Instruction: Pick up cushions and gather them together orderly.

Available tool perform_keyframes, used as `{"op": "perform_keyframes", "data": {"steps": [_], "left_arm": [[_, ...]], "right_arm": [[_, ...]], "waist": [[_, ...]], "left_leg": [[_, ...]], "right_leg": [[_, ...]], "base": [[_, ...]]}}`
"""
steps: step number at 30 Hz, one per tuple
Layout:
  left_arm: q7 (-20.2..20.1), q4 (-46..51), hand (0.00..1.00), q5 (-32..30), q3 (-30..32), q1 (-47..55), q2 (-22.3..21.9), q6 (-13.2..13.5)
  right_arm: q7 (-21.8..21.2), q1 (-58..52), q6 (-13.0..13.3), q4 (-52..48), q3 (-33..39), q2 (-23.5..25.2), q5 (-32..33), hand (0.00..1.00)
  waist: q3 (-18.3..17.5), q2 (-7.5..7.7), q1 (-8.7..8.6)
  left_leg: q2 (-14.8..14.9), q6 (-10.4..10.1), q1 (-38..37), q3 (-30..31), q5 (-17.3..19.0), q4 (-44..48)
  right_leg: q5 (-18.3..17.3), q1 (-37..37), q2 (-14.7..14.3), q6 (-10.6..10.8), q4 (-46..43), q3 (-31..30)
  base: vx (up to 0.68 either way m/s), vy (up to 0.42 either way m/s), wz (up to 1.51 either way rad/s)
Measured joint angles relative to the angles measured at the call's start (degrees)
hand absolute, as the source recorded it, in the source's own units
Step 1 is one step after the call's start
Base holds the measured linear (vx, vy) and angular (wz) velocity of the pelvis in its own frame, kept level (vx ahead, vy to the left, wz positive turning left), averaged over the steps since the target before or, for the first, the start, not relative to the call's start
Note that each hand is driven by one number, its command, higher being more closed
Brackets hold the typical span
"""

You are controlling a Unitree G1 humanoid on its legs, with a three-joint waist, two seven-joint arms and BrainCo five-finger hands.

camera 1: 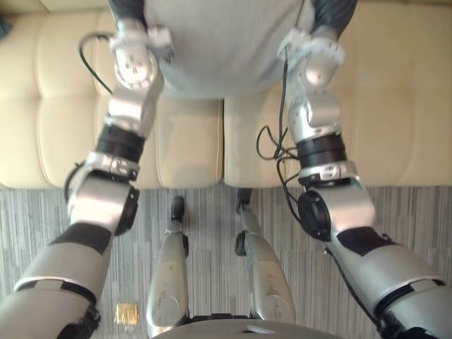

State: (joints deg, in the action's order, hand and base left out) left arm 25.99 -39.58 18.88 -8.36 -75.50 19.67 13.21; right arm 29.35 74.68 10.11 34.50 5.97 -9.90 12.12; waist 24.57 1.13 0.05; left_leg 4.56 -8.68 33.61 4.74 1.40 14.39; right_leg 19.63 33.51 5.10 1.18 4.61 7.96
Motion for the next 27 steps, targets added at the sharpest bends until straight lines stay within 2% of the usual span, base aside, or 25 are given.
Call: {"op": "perform_keyframes", "data": {"steps": [1,2,3,4,6,10,13,17,21,27], "left_arm": [[-0.07,-0.57,1.0,0.09,0.54,-1.16,0.11,0.15],[-0.1,-1.15,1.0,0.07,1.13,-1.96,0.09,0.56],[-0.1,-1.99,1.0,0.08,1.6,-2.28,0.01,0.67],[-0.09,-2.94,0.0,0.19,2.08,-2.28,-0.16,0.67],[-0.08,-4.44,0.0,0.42,2.87,-2.28,-0.94,0.69],[-0.08,-4.4,0.0,5.4,7.56,-2.93,-4.01,1.82],[-0.08,-4.0,0.0,8.39,9.65,-3.11,-5.1,1.97],[-0.28,-3.73,0.0,8.62,10.66,-3.48,-5.1,1.52],[-1.91,-3.59,0.0,8.66,10.72,-3.48,-3.53,0.83],[-4.02,1.11,0.0,10.79,11.16,-3.52,2.33,0.47]], "right_arm": [[0.08,1.77,0.06,0.87,0.0,-0.24,0.0,1.0],[0.11,3.3,0.17,1.6,-0.03,-0.33,-0.01,0.0],[0.16,4.3,0.34,2.6,-0.11,-0.31,-0.01,0.0],[0.65,4.9,0.34,2.8,-0.13,-0.31,0.0,0.0],[1.39,5.16,0.77,2.79,-0.11,-0.32,0.0,0.0],[2.28,7.37,2.27,-0.78,-0.12,-0.32,-0.07,0.0],[2.56,7.31,2.06,-2.24,-0.1,-0.26,-0.02,0.0],[2.41,6.38,1.19,-3.07,-0.24,-2.41,0.16,0.0],[2.0,5.15,0.68,-3.07,-0.21,-7.61,4.46,0.0],[1.24,4.92,0.71,-4.32,1.4,-14.9,12.37,0.0]], "waist": [[0.01,0.0,-0.03],[0.05,0.03,-0.12],[0.05,0.04,-0.24],[0.36,0.08,-0.2],[0.64,0.06,-0.03],[0.66,0.12,0.31],[0.7,0.2,0.4],[0.7,0.2,0.71],[0.7,0.2,1.36],[0.7,0.2,1.63]], "left_leg": [[-0.17,-0.09,1.35,-0.01,-0.53,-0.62],[-0.31,0.04,2.44,-0.03,-1.07,-1.34],[-0.39,0.02,3.19,-0.04,-1.38,-1.8],[-0.41,0.05,3.92,-0.02,-1.41,-1.82],[-0.41,0.13,4.54,0.1,-1.53,-2.09],[-0.8,-0.1,8.13,0.22,-2.89,-3.53],[-0.5,-0.23,8.52,0.14,-2.97,-3.47],[-0.1,-0.25,8.55,-0.03,-2.94,-3.13],[0.1,-0.25,9.21,-0.03,-2.7,-1.86],[0.39,-0.32,10.4,-0.3,-2.51,0.37]], "right_leg": [[0.32,1.64,0.23,0.04,-0.01,-0.12],[0.58,3.02,0.46,0.09,-0.01,-0.32],[0.68,4.03,0.62,0.19,-0.01,-0.44],[0.83,4.71,0.64,0.3,0.0,-0.9],[0.96,5.34,0.68,0.48,0.0,-1.0],[1.0,9.33,1.17,0.74,-0.01,-1.4],[1.0,9.61,1.01,0.74,-0.02,-1.4],[1.0,9.66,0.74,0.75,-0.55,-1.38],[0.99,9.75,0.57,0.75,-0.89,-1.31],[1.01,10.47,0.42,0.73,-2.17,-1.35]], "base": [[-0.04,0.074,0.08],[-0.04,0.085,0.08],[-0.04,0.091,0.07],[-0.04,0.082,0.06],[-0.05,0.072,0.07],[-0.05,0.053,0.11],[-0.05,0.031,0.02],[-0.05,0.022,-0.02],[-0.05,0.005,0.0],[-0.07,0.001,-0.02]]}}
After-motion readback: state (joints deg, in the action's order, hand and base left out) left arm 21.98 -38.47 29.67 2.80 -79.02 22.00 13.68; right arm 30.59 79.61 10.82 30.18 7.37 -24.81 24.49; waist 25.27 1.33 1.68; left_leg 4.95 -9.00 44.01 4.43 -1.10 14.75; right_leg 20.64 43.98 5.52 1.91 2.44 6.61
